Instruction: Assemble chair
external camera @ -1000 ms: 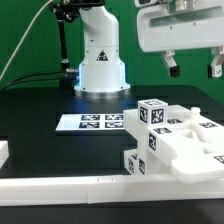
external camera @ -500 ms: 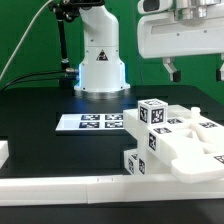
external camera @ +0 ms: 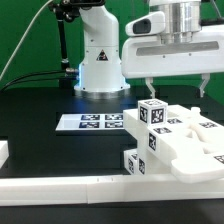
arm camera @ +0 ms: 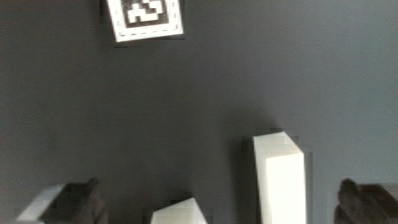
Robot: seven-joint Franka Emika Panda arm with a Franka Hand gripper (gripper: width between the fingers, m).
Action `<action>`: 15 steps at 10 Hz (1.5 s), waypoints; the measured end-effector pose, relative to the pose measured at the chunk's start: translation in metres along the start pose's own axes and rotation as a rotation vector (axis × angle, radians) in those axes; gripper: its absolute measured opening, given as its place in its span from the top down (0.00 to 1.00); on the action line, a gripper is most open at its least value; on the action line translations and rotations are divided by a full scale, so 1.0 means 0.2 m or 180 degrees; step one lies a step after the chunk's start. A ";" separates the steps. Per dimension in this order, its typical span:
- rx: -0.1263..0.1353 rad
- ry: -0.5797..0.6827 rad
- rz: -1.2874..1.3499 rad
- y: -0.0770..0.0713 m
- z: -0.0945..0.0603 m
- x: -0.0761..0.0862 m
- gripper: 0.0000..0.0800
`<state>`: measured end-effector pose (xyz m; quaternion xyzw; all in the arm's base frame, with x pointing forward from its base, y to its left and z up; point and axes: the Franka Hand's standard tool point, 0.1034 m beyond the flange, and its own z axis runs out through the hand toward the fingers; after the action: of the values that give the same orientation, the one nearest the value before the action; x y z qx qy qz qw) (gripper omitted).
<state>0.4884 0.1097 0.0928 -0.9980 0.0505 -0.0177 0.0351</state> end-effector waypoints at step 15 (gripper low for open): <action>-0.0222 -0.0199 -0.0147 0.11 0.34 -0.20 0.19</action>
Offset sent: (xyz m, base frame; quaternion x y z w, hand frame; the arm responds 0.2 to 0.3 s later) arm -0.0401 -0.0166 -0.0503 -0.0238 0.0003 -0.0462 0.9987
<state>0.4482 0.0963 0.0217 -0.9995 0.0269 0.0145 0.0014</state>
